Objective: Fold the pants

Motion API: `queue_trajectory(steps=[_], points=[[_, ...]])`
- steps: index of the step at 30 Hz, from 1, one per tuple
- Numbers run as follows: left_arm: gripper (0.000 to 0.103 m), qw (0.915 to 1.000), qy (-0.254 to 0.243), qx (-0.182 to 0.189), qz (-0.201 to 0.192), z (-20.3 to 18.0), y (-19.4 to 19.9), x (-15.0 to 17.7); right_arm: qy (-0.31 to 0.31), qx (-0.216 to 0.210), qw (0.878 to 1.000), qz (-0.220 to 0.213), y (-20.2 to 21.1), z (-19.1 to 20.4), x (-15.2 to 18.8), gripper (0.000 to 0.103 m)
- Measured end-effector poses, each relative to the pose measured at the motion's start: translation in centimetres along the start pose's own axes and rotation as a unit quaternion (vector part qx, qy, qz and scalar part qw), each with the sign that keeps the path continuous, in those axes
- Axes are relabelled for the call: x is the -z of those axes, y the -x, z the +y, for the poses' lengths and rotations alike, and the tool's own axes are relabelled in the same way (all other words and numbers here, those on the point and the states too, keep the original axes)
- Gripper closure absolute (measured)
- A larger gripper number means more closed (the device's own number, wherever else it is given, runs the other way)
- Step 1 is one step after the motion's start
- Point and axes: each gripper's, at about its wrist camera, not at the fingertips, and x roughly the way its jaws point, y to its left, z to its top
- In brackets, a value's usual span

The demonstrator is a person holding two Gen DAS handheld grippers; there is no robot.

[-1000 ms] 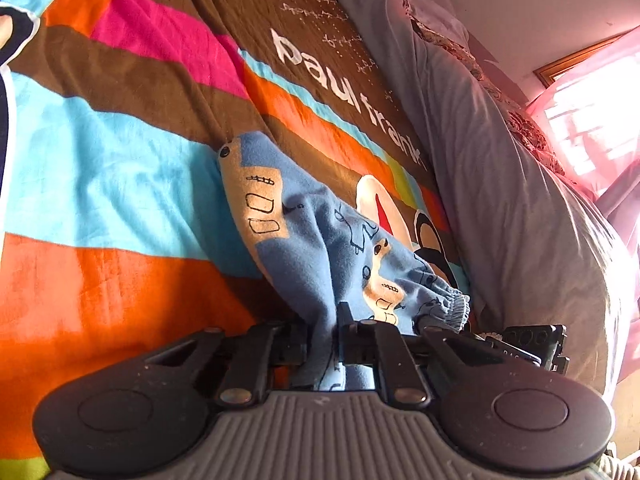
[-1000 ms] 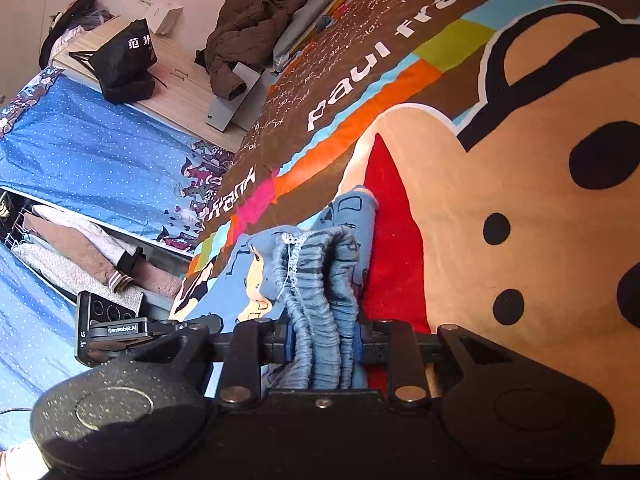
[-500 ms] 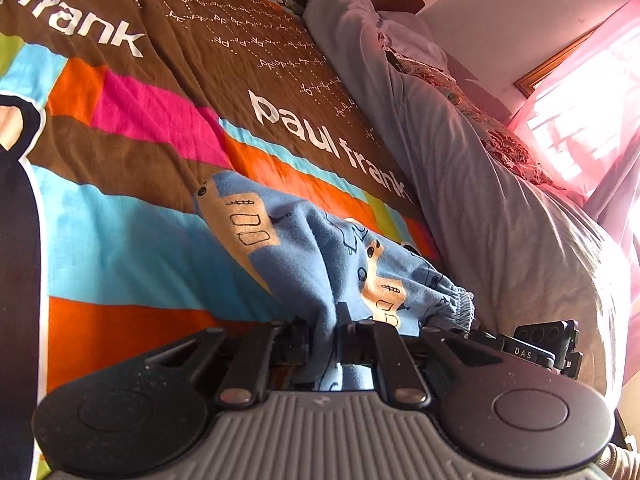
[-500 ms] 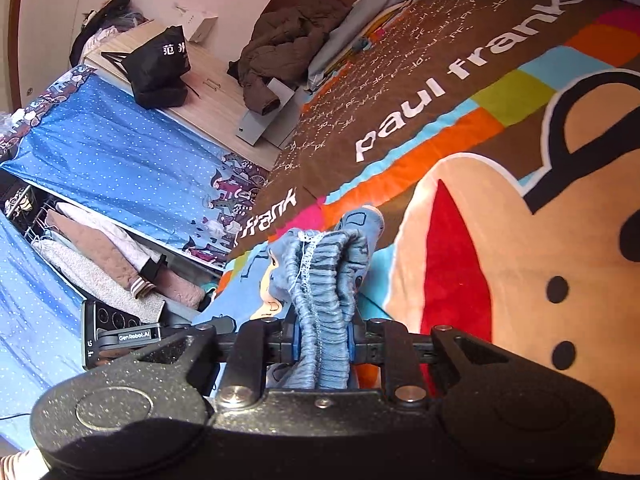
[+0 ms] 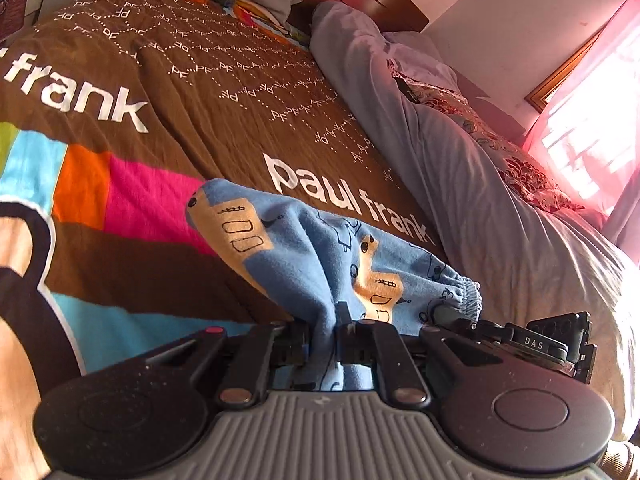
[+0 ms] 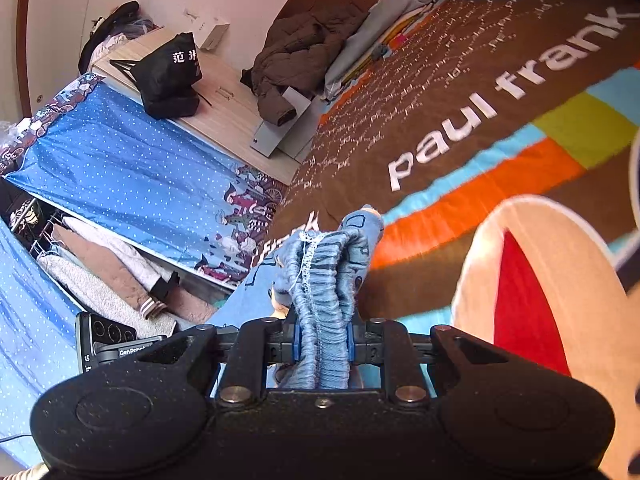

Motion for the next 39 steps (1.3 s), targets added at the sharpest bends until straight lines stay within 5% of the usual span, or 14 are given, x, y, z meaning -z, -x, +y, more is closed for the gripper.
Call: queue_trajectory(steps=[9,20,26,29,31,33,35,39], points=[[0.092,0.9997,-0.006,-0.022,-0.001,1.4,-4.9,-4.8,0.025,0.013,1.0,-0.001,-5.8,-1.2,-6.8,0.082],[0.09,0.9985,0.012,-0.046,0.026,4.9,-9.9,-4.7,0.012,0.076,0.997,0.031,-10.5,-6.9,-7.7,0.082],[0.06,0.9955,0.012,-0.088,0.034,5.3,-9.0,-4.0,0.02,0.102,0.994,0.041,-10.3,-7.7,-7.1,0.076],[0.056,0.994,0.017,-0.104,0.03,5.5,-8.0,-3.7,0.069,0.139,0.987,0.046,-9.9,-6.3,-7.1,0.066],[0.054,0.9927,0.019,-0.116,0.027,5.5,-7.1,-3.4,0.117,0.18,0.976,0.043,-9.4,-4.9,-7.0,0.044],[0.053,0.9914,0.012,-0.128,0.026,5.0,-6.0,-3.0,0.157,0.214,0.964,0.03,-8.4,-3.6,-6.7,0.034],[0.051,0.9906,0.002,-0.135,0.026,4.3,-4.9,-2.3,0.179,0.237,0.955,0.012,-6.9,-2.4,-6.0,0.033],[0.023,0.9884,-0.044,-0.145,0.011,0.9,-1.5,-0.1,0.194,0.21,0.957,-0.044,-2.4,1.8,-3.3,0.008]])
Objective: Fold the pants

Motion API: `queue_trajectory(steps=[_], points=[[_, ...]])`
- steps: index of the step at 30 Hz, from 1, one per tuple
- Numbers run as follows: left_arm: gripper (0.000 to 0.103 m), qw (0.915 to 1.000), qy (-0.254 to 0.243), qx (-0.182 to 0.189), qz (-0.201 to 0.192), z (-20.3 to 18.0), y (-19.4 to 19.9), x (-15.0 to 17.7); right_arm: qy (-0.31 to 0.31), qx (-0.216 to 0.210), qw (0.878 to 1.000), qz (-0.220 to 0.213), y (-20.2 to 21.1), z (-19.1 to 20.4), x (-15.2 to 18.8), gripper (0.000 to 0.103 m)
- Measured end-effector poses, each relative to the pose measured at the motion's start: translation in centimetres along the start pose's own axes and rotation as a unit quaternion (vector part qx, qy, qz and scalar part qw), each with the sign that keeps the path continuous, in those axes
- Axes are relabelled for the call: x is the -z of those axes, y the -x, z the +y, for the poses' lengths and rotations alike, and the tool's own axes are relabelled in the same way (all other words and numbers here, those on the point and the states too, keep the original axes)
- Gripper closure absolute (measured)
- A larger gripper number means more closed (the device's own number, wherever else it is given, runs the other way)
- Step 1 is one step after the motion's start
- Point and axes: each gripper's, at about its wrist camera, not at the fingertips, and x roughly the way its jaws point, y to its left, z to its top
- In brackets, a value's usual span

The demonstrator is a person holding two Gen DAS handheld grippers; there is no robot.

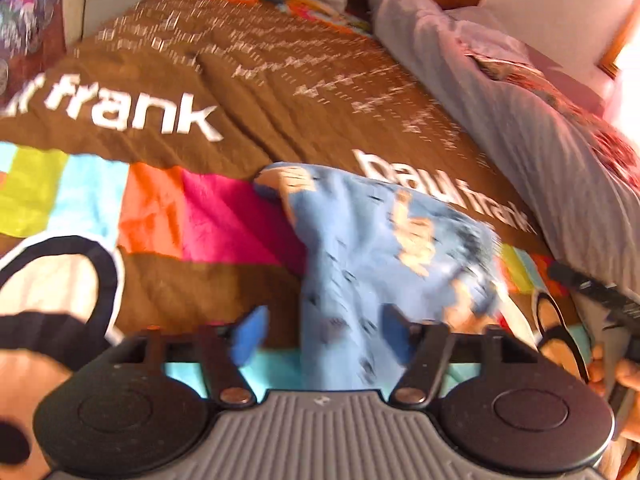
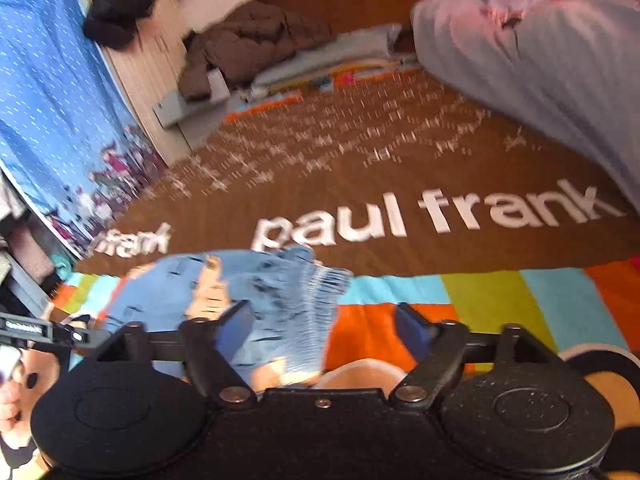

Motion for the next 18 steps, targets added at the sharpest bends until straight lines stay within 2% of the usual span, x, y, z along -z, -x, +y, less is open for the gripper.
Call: queue_trajectory(steps=[3,5,7,10,12,15,18], points=[[0.01,0.999,-0.035,-0.011,-0.025,-2.5,4.4,2.3,0.002,-0.02,0.999,-0.033,5.4,2.9,0.6,0.001],[0.0,0.9979,-0.044,-0.019,-0.044,-4.1,7.4,3.9,0.012,0.0,0.999,-0.047,8.8,5.2,0.8,0.001],[0.001,0.9968,-0.046,-0.023,-0.062,-5.2,10.2,5.5,0.023,0.023,0.998,-0.057,11.9,7.3,1.1,0.001],[0.0,0.9933,-0.044,-0.033,-0.102,-6.6,14.6,7.9,0.048,0.051,0.997,-0.033,15.0,10.2,1.8,0.001],[0.0,0.994,-0.042,-0.026,-0.098,-7.2,16.4,8.8,0.052,0.046,0.998,-0.01,16.6,11.8,2.4,0.001],[0.0,0.9912,-0.033,-0.035,-0.124,-8.3,19.4,10.3,0.055,0.022,0.998,-0.003,18.9,13.9,3.7,0.001],[0.0,0.99,-0.011,-0.037,-0.136,-8.7,21.5,11.3,0.068,0.034,0.997,0.002,20.5,15.9,4.8,0.001]])
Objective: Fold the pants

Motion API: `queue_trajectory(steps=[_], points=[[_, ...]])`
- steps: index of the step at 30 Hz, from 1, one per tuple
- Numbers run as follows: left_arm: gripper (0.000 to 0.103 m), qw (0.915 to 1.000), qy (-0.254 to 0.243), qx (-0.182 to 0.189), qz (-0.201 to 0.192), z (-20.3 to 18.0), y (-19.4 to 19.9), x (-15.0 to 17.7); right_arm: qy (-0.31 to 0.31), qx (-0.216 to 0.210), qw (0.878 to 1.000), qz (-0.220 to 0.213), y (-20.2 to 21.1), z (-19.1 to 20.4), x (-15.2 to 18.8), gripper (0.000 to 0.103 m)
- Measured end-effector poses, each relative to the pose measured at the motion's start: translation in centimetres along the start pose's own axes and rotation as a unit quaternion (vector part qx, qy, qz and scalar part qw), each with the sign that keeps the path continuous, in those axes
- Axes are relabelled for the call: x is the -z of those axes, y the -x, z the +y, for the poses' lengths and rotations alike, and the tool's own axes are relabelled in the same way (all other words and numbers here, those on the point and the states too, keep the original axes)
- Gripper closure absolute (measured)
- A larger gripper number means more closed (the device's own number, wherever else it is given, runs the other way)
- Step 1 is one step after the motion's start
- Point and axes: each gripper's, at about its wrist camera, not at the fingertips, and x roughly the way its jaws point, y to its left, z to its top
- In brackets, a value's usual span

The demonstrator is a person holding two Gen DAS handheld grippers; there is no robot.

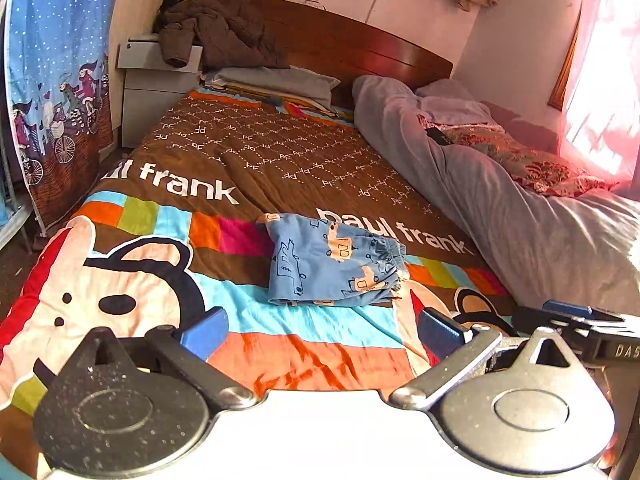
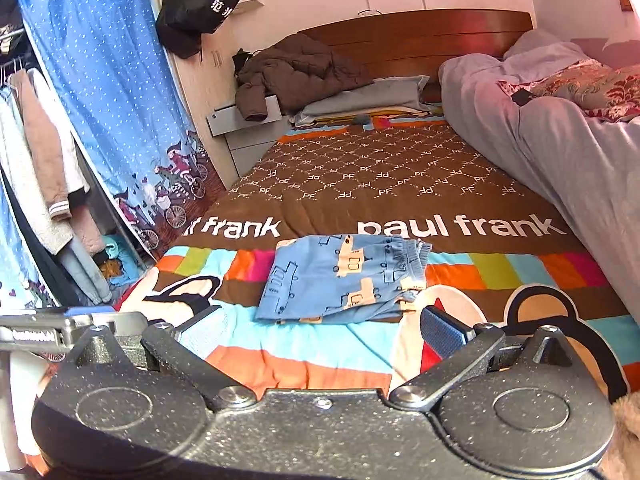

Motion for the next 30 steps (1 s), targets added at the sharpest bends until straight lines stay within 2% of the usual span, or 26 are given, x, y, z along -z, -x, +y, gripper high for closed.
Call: queue_trajectory(steps=[5,8,10,15,30], points=[[0.0,0.9996,0.012,-0.023,-0.012,0.1,2.5,0.8,0.017,0.009,1.0,-0.002,2.6,2.2,0.9,0.001],[0.0,0.9996,0.019,-0.012,0.019,0.0,2.4,1.6,0.02,0.013,1.0,-0.006,3.9,2.4,1.5,0.001],[0.0,0.9988,0.016,-0.019,0.042,-0.5,1.9,2.4,0.018,0.018,1.0,-0.003,4.4,2.1,2.0,0.001],[0.0,0.9973,-0.013,-0.036,0.062,-2.3,1.1,4.2,0.018,0.037,0.999,0.015,4.6,1.4,3.1,0.001],[0.0,0.9975,-0.036,-0.024,0.057,-4.1,0.9,4.1,0.012,0.043,0.999,0.019,4.9,0.1,3.7,0.001]])
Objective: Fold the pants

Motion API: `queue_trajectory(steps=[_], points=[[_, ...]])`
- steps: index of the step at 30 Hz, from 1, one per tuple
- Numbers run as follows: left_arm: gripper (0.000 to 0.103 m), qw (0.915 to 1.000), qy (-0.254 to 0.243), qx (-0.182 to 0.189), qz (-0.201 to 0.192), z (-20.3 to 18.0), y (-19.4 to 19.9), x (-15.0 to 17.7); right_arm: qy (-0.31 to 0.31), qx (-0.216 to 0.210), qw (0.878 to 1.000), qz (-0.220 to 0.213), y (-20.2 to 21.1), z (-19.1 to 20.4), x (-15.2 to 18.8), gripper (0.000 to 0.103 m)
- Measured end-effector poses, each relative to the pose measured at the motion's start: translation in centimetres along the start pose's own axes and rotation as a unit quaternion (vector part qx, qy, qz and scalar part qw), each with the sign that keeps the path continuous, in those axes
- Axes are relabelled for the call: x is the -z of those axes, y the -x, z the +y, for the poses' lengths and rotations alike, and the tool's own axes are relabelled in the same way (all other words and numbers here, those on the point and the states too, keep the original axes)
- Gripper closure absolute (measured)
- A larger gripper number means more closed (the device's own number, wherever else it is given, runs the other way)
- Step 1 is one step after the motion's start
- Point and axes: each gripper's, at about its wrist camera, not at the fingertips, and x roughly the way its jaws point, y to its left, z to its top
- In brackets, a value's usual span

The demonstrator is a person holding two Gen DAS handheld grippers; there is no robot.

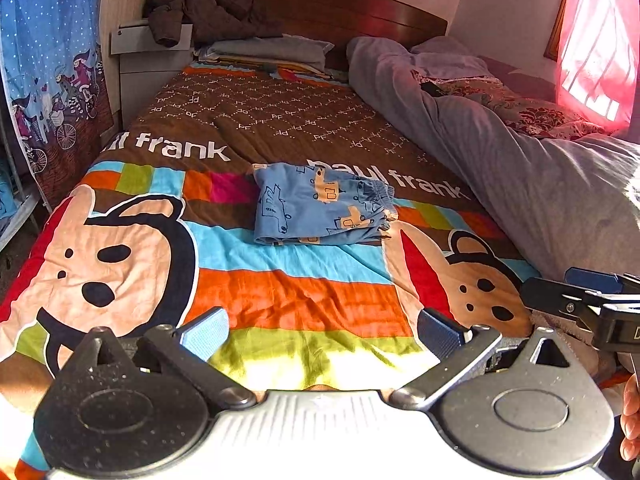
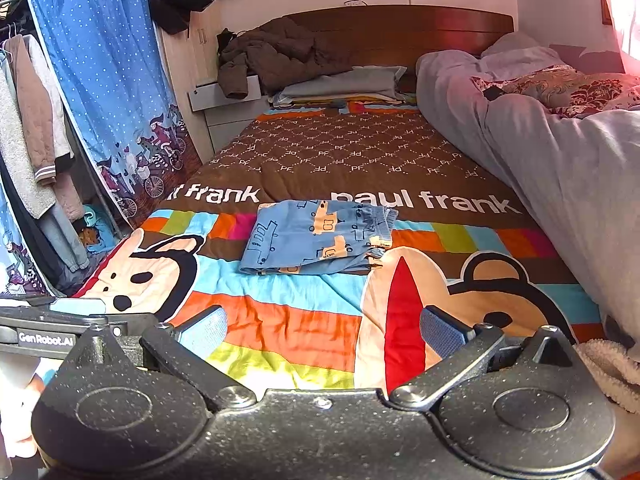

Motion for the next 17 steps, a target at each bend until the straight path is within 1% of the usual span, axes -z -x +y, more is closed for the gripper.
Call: queue_trajectory(steps=[8,9,11,12,13,15,17], points=[[0.0,0.9997,0.02,0.013,-0.004,0.7,0.4,-0.3,0.005,-0.002,1.0,-0.006,0.4,0.5,-0.1,0.001],[0.0,0.9995,0.027,0.007,-0.013,0.7,0.7,-0.2,0.005,-0.003,1.0,-0.006,0.4,0.5,-0.2,0.001],[0.0,0.9988,0.019,-0.014,-0.044,0.5,1.5,0.0,0.005,-0.003,1.0,-0.007,0.5,0.6,-0.3,0.001],[0.0,0.9983,0.012,-0.025,-0.051,0.3,1.7,0.0,0.005,-0.004,1.0,-0.007,0.5,0.6,-0.3,0.001],[0.0,0.9981,0.009,-0.027,-0.054,0.2,1.8,-0.2,0.004,-0.004,1.0,-0.006,0.5,0.6,-0.3,0.001],[0.0,0.9983,0.014,-0.022,-0.053,0.3,1.8,-0.3,0.005,-0.003,1.0,-0.006,0.5,0.6,-0.3,0.001],[0.0,0.9988,0.024,-0.018,-0.039,0.5,1.6,-0.6,0.004,-0.003,1.0,-0.005,0.5,0.6,-0.3,0.001]])
